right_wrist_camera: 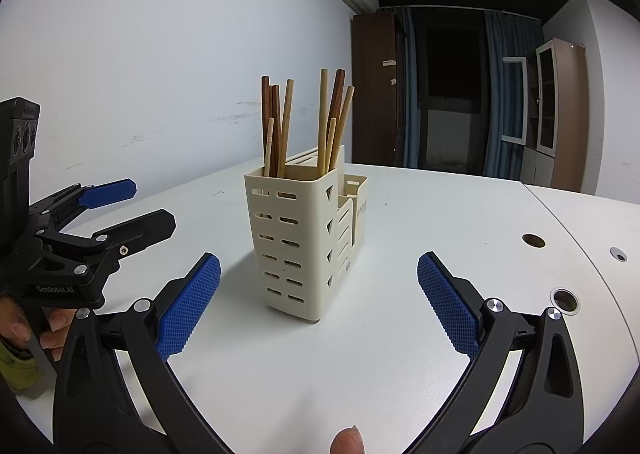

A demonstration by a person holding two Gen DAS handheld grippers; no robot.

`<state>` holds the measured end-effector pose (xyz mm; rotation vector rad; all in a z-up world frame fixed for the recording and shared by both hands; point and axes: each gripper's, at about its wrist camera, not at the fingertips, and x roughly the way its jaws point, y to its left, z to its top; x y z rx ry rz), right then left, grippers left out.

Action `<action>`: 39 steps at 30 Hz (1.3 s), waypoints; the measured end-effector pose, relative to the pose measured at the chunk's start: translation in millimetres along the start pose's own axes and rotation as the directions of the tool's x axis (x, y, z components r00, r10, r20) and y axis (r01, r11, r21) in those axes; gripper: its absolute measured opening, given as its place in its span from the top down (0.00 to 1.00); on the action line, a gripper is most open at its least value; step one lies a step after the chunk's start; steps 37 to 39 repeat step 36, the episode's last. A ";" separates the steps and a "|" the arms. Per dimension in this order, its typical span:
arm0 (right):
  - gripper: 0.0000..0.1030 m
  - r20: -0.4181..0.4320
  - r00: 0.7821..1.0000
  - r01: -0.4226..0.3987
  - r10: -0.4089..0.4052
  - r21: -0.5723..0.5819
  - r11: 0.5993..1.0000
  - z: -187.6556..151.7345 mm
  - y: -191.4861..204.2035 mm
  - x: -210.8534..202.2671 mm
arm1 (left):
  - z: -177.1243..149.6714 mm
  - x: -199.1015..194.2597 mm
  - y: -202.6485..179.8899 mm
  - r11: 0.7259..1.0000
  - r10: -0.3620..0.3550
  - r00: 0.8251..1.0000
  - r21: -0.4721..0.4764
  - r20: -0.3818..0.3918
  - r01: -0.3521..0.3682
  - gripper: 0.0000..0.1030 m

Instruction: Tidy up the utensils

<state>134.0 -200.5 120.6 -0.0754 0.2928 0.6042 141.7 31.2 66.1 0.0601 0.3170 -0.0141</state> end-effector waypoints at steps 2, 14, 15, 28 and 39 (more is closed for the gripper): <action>0.08 0.000 1.000 -0.001 0.001 -0.004 1.000 -0.4 1.1 -0.3 | -0.2 -0.1 0.0 1.000 -0.003 1.000 -0.004 -0.002 0.003 0.05; 0.08 -0.002 1.000 -0.003 0.003 -0.007 1.000 -0.4 1.7 -0.5 | -1.4 2.9 -2.8 1.000 -0.012 1.000 0.002 -0.012 0.012 0.05; 0.08 -0.003 1.000 -0.003 0.003 -0.006 1.000 -0.3 1.8 -0.3 | -1.3 2.9 -2.8 1.000 -0.010 1.000 0.003 -0.011 0.010 0.05; 0.08 -0.005 1.000 -0.004 0.004 -0.010 1.000 -1.5 2.5 0.7 | -2.0 3.1 -2.4 1.000 -0.011 1.000 -0.002 -0.013 0.011 0.05; 0.08 -0.005 1.000 -0.004 0.004 -0.010 1.000 -1.8 2.5 0.0 | -2.2 2.2 -2.4 1.000 -0.010 1.000 -0.012 -0.026 0.010 0.05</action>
